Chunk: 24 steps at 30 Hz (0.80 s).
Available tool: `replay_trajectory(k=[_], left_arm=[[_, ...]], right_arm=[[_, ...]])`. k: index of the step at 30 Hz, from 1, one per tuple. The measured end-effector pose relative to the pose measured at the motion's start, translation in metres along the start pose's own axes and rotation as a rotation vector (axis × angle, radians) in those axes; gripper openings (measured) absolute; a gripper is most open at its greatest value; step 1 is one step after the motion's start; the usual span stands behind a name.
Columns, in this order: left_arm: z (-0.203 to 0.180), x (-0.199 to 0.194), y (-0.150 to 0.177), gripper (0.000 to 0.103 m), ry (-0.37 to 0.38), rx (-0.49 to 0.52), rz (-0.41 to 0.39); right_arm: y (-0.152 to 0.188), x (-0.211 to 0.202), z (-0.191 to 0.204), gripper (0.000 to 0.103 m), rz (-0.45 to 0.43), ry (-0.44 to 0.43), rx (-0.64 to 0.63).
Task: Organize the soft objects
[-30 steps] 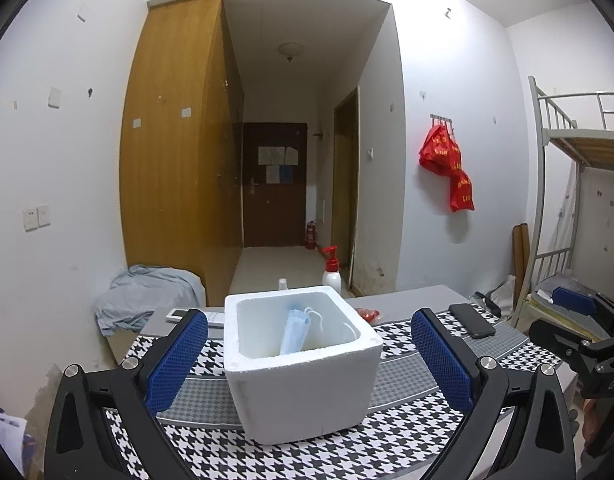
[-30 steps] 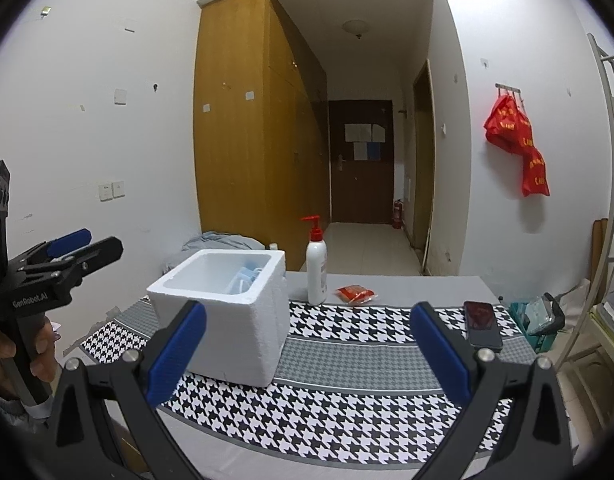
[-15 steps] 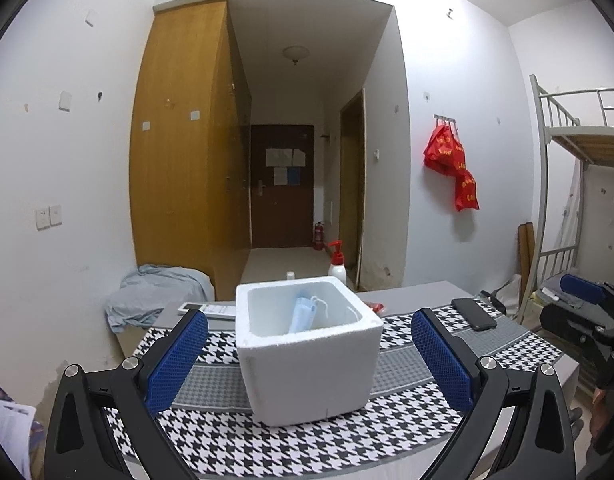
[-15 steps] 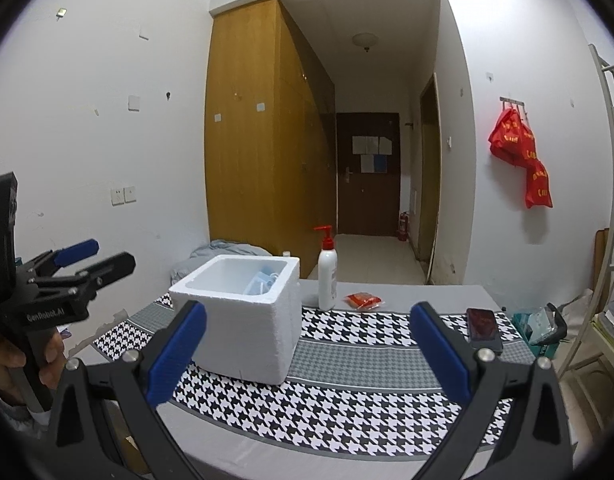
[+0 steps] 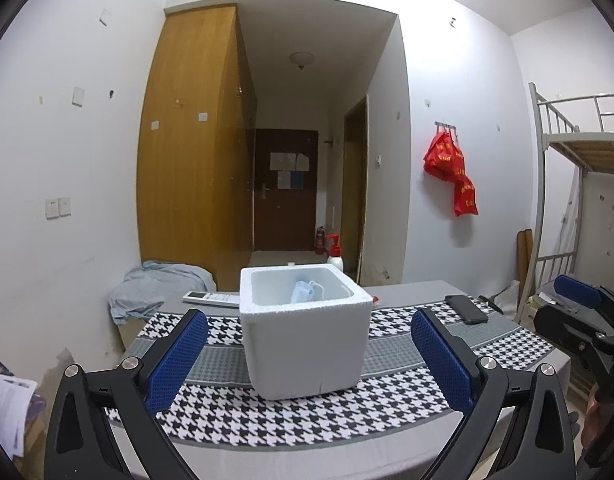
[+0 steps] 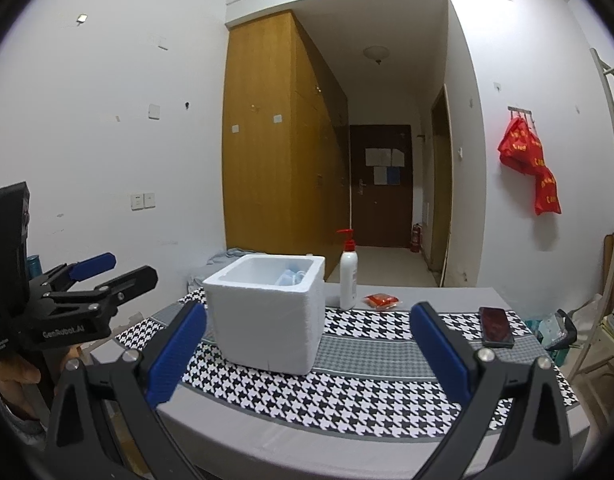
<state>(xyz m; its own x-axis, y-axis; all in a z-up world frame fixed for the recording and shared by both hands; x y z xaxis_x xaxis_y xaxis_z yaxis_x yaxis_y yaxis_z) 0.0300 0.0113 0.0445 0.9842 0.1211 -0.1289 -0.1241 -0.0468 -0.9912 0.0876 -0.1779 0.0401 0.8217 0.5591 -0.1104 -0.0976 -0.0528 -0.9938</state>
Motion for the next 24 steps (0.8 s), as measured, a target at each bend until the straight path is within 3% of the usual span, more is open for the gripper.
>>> replay_trajectory(k=[24], left_arm=[[-0.002, -0.067, 0.053, 0.102, -0.039, 0.019, -0.060]], right_arm=[[0.046, -0.047, 0.036, 0.103, -0.029, 0.004, 0.004]])
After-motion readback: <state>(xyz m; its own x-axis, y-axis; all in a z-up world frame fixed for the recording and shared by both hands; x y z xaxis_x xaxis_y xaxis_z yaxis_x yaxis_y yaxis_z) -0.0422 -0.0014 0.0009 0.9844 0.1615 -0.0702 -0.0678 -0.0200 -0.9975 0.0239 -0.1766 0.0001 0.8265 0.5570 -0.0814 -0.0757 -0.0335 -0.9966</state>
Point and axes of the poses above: each gripper's, at about its wrist camera, not at the fingertips, and x roughly the way its jaws point, z to its left, y to its underside, the point moved 1 cm from there along x, roughly the way its jaws point, and after that the axes turned 3 degrees about -z, right-handed, at the moved point
